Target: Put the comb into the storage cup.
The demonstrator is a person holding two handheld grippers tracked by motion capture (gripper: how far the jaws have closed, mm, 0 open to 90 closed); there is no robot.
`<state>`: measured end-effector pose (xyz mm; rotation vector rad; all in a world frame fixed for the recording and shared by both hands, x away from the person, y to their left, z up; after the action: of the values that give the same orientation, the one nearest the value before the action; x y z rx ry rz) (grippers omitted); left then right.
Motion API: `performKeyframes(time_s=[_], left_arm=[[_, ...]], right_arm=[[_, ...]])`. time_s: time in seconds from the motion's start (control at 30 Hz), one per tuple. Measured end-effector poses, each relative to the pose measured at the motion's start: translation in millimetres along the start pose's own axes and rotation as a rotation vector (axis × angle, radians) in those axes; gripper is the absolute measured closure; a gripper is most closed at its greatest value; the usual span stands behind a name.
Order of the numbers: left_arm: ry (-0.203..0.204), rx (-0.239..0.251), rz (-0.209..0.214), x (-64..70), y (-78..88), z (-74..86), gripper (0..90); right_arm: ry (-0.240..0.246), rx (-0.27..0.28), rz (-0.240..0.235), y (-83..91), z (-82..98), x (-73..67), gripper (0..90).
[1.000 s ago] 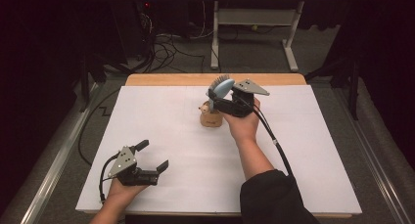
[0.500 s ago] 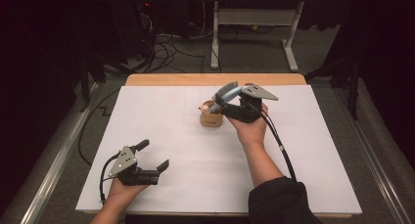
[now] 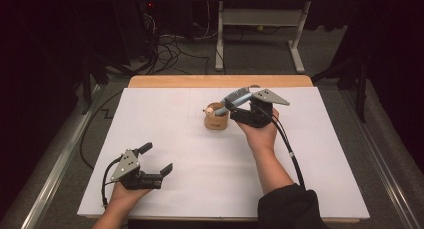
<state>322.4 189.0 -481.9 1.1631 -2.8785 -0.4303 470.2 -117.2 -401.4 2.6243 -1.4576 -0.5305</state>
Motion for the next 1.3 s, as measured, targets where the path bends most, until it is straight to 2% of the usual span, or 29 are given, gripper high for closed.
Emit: performKeyframes(time_s=[0.8, 1.17, 1.3], left_arm=[[-0.002, -0.008, 0.008, 2.2, -1.5, 0.1, 0.7], [0.003, -0.003, 0.009, 2.0, -1.1, -0.8, 0.7], [0.0, -0.003, 0.011, 2.3, -1.4, -0.8, 0.7]], right_arm=[[0.01, -0.021, 0.018, 11.2, 13.0, 5.4, 15.3], [0.021, -0.043, 0.012, 13.1, 14.7, 3.1, 14.4], [0.016, -0.047, 0.002, 13.7, 14.5, 2.6, 11.4]])
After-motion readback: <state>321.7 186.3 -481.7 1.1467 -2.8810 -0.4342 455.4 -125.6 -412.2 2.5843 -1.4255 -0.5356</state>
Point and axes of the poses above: each handheld gripper's, and its own axes: y roughly backward along the jaws, z roughly out of its underside, x roughly to its right, the point moved 5 cm from there along -y, roughly forward along the jaws, and after that the axes turned 7 degrees about -y, right-handed, at the moved point
